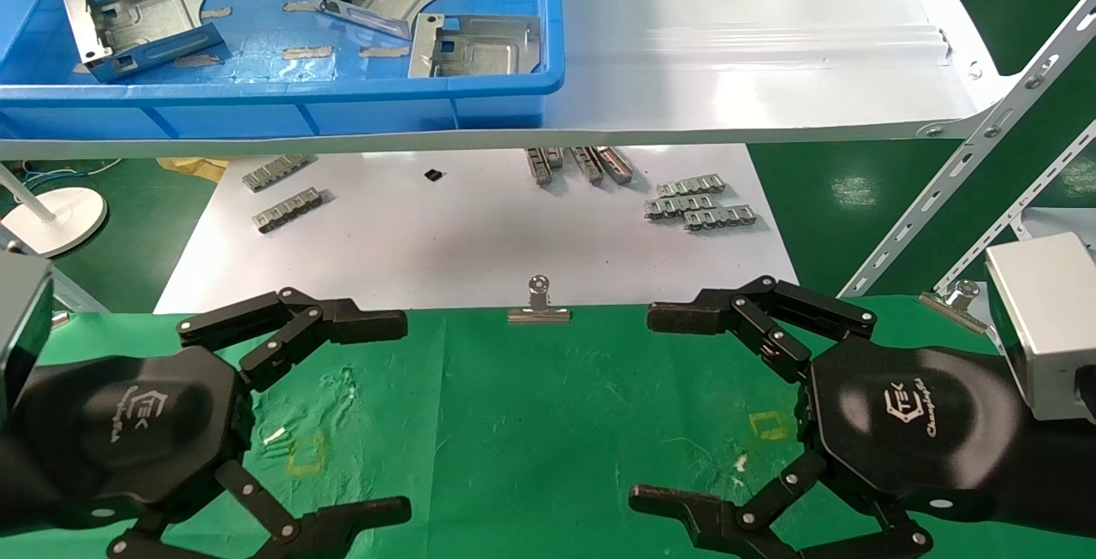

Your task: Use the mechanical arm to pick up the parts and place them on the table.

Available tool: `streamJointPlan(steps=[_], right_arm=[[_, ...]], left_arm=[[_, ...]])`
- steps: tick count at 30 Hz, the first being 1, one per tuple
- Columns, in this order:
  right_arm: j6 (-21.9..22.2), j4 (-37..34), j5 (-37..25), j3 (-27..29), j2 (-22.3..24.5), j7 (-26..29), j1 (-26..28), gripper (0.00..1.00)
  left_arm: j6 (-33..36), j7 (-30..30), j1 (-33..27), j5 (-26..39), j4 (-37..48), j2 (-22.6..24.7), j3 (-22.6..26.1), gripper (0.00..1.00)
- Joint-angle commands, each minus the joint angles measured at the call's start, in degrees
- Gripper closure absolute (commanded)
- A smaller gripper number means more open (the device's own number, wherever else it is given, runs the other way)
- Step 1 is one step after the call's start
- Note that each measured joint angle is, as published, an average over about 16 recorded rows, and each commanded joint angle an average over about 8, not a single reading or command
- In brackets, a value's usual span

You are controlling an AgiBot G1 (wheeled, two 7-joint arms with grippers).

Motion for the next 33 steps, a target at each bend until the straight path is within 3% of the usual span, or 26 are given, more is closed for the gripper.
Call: streamJointPlan(steps=[1,33], right_arm=[[0.0,0.0,0.0,0.0,0.0,0.0,0.0,1.0],[0.0,0.0,0.0,0.0,0.0,0.0,0.0,1.0]], left_arm=[[0.0,0.0,0.0,0.0,0.0,0.0,0.0,0.0],[0.0,0.0,0.0,0.0,0.0,0.0,0.0,0.0]])
